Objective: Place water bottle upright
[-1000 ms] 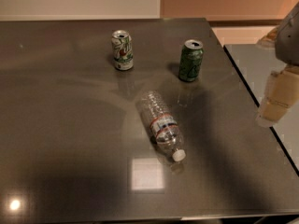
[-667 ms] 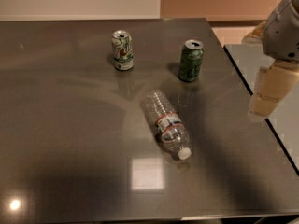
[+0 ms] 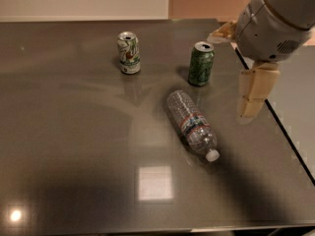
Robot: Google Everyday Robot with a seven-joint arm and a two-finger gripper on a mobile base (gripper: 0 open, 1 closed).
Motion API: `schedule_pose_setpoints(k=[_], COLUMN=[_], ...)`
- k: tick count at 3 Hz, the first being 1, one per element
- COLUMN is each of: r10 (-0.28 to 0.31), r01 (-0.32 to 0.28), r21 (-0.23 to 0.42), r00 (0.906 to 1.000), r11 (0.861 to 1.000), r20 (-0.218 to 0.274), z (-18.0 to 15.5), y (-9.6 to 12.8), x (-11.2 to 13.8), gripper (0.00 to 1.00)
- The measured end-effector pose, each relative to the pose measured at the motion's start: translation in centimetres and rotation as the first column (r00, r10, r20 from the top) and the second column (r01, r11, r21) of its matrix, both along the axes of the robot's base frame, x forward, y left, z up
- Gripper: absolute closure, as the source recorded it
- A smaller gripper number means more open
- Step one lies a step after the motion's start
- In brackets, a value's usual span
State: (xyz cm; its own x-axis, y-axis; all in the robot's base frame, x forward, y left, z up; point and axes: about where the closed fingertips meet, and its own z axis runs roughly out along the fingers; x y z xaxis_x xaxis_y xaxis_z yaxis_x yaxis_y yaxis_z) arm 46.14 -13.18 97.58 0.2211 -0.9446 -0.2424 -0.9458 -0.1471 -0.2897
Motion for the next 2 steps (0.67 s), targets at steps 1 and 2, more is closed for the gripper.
schedule_pose_setpoints(k=[1, 2], r10=[0.217, 0.428], r01=[-0.216, -0.424], r21=[-0.029, -0.076], r00=[0.9755, 0.9027], r11=[0.976, 0.902], r20=[0.036, 0.045], z=[-1.0, -2.4], y=[2.7, 4.3], x=[0.0, 0.3], gripper=[0.0, 0.0])
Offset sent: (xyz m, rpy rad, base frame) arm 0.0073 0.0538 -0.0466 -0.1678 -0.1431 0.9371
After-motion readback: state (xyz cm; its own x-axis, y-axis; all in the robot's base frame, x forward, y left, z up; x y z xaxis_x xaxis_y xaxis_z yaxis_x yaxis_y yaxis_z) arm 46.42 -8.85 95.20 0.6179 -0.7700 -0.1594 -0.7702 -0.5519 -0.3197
